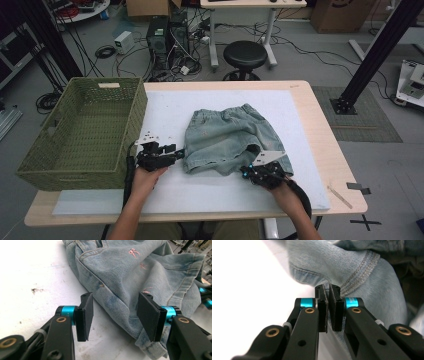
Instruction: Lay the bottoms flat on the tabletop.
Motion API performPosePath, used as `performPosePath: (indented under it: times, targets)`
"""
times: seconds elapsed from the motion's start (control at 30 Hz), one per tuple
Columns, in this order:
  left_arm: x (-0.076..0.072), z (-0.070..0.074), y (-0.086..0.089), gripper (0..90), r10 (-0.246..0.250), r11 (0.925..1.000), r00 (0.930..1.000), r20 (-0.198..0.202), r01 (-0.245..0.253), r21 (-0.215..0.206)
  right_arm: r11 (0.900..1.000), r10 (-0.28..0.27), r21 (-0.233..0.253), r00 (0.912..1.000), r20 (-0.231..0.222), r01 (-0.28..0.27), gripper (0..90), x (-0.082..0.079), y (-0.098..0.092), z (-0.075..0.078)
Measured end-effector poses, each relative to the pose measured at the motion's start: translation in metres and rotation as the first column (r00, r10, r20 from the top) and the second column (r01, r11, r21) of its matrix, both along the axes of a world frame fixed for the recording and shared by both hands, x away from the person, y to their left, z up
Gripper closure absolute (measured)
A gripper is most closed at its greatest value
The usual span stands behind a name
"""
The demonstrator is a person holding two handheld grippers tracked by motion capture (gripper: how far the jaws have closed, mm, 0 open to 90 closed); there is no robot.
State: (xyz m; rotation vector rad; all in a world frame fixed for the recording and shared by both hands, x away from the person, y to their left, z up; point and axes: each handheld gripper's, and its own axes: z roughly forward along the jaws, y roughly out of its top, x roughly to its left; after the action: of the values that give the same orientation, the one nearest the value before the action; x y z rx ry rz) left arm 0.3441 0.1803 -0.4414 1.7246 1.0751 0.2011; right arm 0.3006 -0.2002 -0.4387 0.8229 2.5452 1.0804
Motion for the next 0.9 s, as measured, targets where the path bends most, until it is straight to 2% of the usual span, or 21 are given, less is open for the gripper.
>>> performPosePath:
  times: [0.13, 0.27, 0.33, 0.37, 0.47, 0.53, 0.57, 0.6, 0.63, 0.67, 0.73, 0.8, 0.87, 0.9]
  targets:
    - [0.000, 0.000, 0.000, 46.2, -0.004, 1.0000, 1.0000, -0.002, 0.004, 0.001, 0.999, 0.037, 0.036, 0.9992, -0.011, -0.037, 87.9, -0.017, -0.012, 0.005]
    - [0.000, 0.000, -0.001, 44.8, -0.011, 0.9999, 0.9999, -0.008, 0.011, -0.002, 0.998, 0.064, 0.018, 0.9977, -0.024, -0.063, 90.0, -0.030, -0.022, 0.008]
    - [0.001, -0.001, -0.003, 44.3, -0.014, 0.9999, 0.9998, -0.013, 0.014, -0.005, 0.999, 0.042, -0.002, 0.9989, -0.019, -0.042, 90.0, -0.033, -0.026, 0.006]
    - [0.001, -0.001, -0.004, 43.9, -0.016, 0.9998, 0.9998, -0.015, 0.016, -0.009, 1.000, 0.030, 0.008, 0.9993, -0.022, -0.030, 90.0, -0.033, -0.029, 0.004]
    - [0.000, -0.002, -0.007, 43.0, -0.032, 0.9994, 0.9990, -0.031, 0.031, -0.016, 0.996, 0.015, 0.084, 0.9997, -0.020, -0.013, 87.1, -0.034, -0.036, 0.005]
    - [0.000, -0.003, -0.008, 42.7, -0.047, 0.9985, 0.9981, -0.040, 0.046, -0.029, 0.984, -0.028, 0.174, 0.9996, -0.008, 0.029, 75.3, -0.034, -0.045, 0.011]
    - [0.000, -0.003, -0.009, 42.7, -0.053, 0.9980, 0.9975, -0.047, 0.051, -0.038, 0.976, -0.050, 0.213, 0.9988, 0.002, 0.048, 72.6, -0.034, -0.051, 0.015]
    - [0.000, -0.003, -0.009, 42.8, -0.061, 0.9974, 0.9967, -0.054, 0.058, -0.043, 0.969, -0.087, 0.233, 0.9960, 0.020, 0.080, 70.9, -0.034, -0.057, 0.017]
    - [0.000, -0.004, -0.010, 42.8, -0.067, 0.9970, 0.9960, -0.060, 0.065, -0.043, 0.965, -0.136, 0.231, 0.9900, 0.038, 0.124, 71.4, -0.034, -0.063, 0.020]
    - [-0.001, -0.004, -0.011, 42.8, -0.073, 0.9967, 0.9953, -0.064, 0.071, -0.039, 0.964, -0.188, 0.201, 0.9810, 0.049, 0.174, 72.4, -0.034, -0.069, 0.021]
    - [-0.002, -0.006, -0.012, 42.9, -0.087, 0.9958, 0.9933, -0.076, 0.084, -0.037, 0.956, -0.280, 0.117, 0.9575, 0.069, 0.271, 73.4, -0.034, -0.077, 0.018]
    - [-0.002, -0.007, -0.014, 42.9, -0.098, 0.9949, 0.9911, -0.089, 0.096, -0.030, 0.943, -0.332, 0.049, 0.9415, 0.059, 0.329, 73.3, -0.032, -0.082, 0.011]
    - [-0.003, -0.009, -0.017, 43.1, -0.110, 0.9938, 0.9882, -0.106, 0.108, -0.027, 0.935, -0.353, -0.017, 0.9341, 0.052, 0.354, 72.9, -0.029, -0.084, 0.002]
    - [-0.003, -0.010, -0.019, 43.2, -0.114, 0.9934, 0.9871, -0.112, 0.113, -0.017, 0.927, -0.371, -0.047, 0.9278, 0.044, 0.372, 72.9, -0.027, -0.085, -0.005]
